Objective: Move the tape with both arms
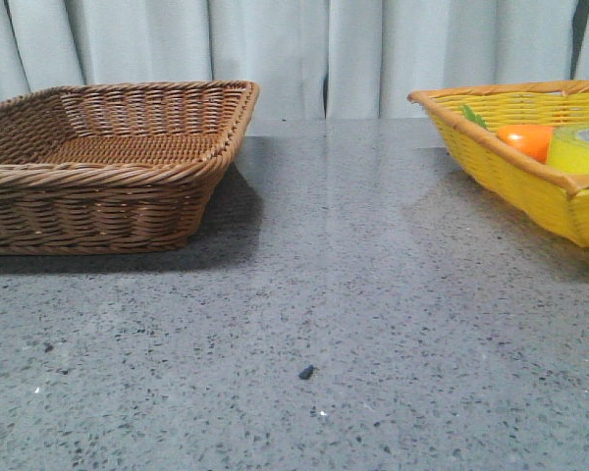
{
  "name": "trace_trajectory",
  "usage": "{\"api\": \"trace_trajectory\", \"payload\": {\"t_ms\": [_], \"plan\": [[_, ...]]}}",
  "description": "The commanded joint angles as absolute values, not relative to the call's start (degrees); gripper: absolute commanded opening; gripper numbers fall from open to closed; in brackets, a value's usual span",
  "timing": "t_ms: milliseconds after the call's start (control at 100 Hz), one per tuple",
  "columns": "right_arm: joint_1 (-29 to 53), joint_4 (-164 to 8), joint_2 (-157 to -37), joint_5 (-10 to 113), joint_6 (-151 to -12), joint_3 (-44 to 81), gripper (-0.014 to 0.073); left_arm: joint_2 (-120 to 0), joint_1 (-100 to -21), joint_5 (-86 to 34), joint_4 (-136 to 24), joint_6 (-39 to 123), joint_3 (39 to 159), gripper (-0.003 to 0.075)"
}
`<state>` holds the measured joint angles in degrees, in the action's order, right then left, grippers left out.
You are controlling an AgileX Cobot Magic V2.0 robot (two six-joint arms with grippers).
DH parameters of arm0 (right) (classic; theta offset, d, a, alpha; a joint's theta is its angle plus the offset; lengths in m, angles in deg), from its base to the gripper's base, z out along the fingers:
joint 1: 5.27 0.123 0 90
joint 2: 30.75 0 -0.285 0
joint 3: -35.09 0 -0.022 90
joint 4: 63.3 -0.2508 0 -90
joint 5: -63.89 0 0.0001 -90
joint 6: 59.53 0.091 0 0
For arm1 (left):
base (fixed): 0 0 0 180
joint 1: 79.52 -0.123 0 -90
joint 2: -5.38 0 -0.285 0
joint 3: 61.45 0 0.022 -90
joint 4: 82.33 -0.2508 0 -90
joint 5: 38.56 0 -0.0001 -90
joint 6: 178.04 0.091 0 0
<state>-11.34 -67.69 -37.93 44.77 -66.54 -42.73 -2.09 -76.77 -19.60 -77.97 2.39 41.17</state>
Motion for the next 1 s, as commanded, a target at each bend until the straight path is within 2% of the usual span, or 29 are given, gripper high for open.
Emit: {"api": "trace_trajectory", "payload": {"t_ms": [0,740,990], "plan": [[-11.78,-67.71,-36.85,45.50,-66.58,-43.93,-0.0074,-0.42,-76.84,-22.49,-77.39,1.96,40.57,-0.0021],[-11.78,-67.71,-36.85,45.50,-66.58,-43.93,-0.0074,-0.42,-76.84,-22.62,-77.39,1.96,40.57,-0.0021],[-11.78,-67.71,-36.85,45.68,-66.58,-43.93,-0.0074,-0.42,-76.84,-23.33,-91.41,2.29,40.57,-0.0021]]}}
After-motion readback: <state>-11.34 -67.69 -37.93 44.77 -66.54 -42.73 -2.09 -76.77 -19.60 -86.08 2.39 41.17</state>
